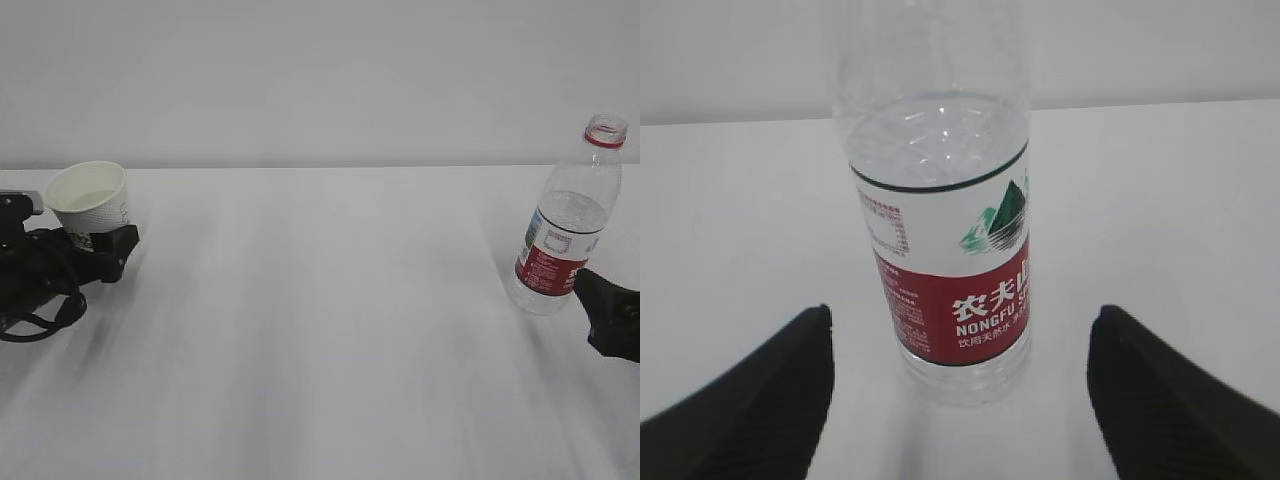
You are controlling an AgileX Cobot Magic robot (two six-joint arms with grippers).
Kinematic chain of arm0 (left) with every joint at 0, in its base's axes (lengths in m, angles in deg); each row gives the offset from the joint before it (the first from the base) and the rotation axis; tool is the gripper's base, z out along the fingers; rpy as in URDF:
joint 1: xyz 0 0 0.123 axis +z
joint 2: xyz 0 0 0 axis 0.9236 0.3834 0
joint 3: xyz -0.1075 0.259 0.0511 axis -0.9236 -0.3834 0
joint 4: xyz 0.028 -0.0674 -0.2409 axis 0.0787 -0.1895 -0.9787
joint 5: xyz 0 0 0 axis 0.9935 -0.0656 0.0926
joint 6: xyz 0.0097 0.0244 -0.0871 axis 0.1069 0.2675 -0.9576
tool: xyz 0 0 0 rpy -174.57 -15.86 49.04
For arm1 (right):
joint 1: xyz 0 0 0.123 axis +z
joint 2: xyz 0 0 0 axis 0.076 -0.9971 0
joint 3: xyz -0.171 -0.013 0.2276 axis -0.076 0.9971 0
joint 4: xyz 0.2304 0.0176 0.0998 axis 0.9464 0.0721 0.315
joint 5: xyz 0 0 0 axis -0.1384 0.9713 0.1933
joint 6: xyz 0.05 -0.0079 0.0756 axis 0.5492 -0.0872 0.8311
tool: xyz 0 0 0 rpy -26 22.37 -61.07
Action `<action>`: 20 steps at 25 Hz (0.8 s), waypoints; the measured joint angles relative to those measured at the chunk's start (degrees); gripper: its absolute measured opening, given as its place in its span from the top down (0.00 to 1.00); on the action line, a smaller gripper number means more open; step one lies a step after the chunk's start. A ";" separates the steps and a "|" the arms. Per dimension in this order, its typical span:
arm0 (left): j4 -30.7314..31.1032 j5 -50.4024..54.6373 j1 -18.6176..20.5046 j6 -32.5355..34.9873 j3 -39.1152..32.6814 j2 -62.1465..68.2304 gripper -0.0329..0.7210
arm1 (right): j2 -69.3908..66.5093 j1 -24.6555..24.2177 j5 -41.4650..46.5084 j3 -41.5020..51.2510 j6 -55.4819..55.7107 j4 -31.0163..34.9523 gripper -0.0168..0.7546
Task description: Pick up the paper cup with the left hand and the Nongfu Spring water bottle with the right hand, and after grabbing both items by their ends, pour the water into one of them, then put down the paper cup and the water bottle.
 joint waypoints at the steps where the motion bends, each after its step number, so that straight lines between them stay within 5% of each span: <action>1: 0.00 0.00 0.00 0.00 -0.41 -0.42 0.04 | 0.00 0.00 0.00 0.00 0.00 0.00 0.21; 20: 1.53 -0.36 0.00 -2.47 -10.60 -4.85 0.04 | 0.00 0.00 0.00 0.00 0.00 -0.49 0.21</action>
